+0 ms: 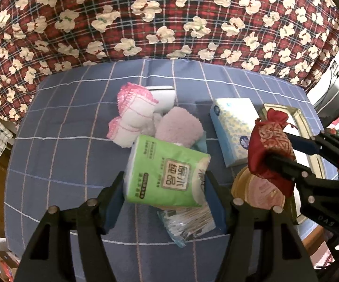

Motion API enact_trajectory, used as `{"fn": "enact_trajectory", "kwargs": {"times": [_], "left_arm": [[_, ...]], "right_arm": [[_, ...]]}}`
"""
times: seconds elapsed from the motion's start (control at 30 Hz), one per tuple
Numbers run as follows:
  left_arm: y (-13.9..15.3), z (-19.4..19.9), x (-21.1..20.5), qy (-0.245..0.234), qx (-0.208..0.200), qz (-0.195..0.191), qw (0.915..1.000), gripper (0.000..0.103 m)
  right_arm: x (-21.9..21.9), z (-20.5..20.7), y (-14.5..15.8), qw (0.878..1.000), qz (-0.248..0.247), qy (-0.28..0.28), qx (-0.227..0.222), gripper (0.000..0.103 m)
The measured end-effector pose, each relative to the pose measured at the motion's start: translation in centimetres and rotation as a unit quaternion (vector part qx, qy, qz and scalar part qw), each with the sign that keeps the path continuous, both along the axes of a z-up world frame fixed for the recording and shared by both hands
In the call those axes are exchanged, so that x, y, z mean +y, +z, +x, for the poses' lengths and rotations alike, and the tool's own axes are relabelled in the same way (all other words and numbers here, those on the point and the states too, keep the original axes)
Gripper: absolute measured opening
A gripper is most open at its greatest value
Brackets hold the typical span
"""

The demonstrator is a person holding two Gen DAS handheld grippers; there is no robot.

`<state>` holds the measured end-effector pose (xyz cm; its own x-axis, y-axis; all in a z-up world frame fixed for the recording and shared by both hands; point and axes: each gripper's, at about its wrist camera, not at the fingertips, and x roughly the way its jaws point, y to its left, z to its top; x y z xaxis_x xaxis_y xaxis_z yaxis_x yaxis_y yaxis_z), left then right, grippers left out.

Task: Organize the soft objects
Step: 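Carry the green pack into the white tray and release while the right tool drops the red pouch there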

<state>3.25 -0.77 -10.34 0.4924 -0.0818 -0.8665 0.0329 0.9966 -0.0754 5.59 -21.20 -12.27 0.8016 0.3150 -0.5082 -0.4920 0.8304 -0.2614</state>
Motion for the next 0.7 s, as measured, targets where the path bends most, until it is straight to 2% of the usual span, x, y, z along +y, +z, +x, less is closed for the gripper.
{"fn": "enact_trajectory", "kwargs": {"times": [0.3,0.7], "left_arm": [[0.1,1.3,-2.2,-0.033,-0.002,0.001,0.9994,0.064],[-0.1,3.5,-8.4,-0.121,0.004,-0.003,0.9927,0.064]], "right_arm": [[-1.8,0.2,0.3,1.000,0.016,-0.024,-0.004,0.041],[-7.3,0.2,0.1,0.994,0.045,-0.099,-0.004,0.041]]}}
